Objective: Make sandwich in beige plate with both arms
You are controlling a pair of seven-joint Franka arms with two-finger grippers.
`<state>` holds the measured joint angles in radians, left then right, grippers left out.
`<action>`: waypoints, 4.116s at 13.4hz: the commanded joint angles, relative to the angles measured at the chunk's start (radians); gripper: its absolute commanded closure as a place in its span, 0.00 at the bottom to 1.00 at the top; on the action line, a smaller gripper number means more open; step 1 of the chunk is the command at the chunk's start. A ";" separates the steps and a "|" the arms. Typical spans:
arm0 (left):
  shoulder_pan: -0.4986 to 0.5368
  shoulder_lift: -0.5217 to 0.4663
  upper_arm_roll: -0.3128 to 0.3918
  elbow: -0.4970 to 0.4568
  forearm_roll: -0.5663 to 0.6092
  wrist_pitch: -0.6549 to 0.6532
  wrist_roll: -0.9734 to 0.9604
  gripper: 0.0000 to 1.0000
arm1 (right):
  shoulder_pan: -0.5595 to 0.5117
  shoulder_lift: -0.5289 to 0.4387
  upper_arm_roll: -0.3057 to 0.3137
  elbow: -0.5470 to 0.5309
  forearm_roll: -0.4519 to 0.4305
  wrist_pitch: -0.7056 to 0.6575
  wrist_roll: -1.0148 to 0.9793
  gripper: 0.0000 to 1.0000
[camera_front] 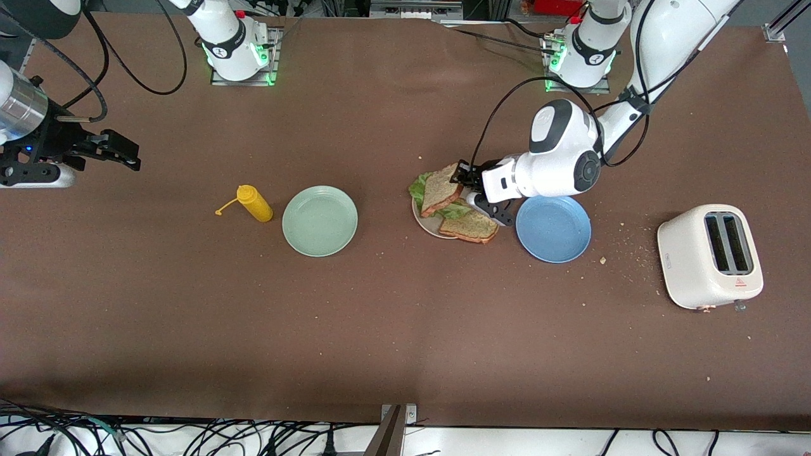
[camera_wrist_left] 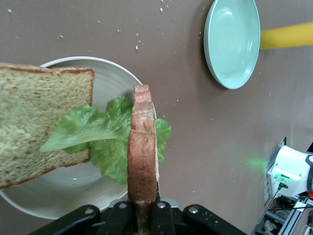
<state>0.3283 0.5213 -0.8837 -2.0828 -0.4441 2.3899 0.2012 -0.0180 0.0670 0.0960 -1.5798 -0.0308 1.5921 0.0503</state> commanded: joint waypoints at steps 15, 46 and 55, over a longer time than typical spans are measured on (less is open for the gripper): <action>0.113 -0.039 0.055 0.064 0.060 -0.069 0.336 0.00 | 0.032 0.030 -0.009 0.026 0.015 0.006 0.049 0.00; -0.249 -0.507 0.695 0.444 0.440 -0.773 -0.309 0.00 | 0.029 0.039 -0.012 0.040 0.015 0.008 0.052 0.00; -0.233 -0.506 0.700 0.449 0.438 -0.788 -0.307 0.00 | 0.026 0.046 -0.013 0.064 0.019 0.020 0.054 0.00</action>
<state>0.0791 0.0079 -0.1737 -1.6566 0.0126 1.6255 -0.1040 0.0055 0.0977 0.0875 -1.5460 -0.0299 1.6175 0.0906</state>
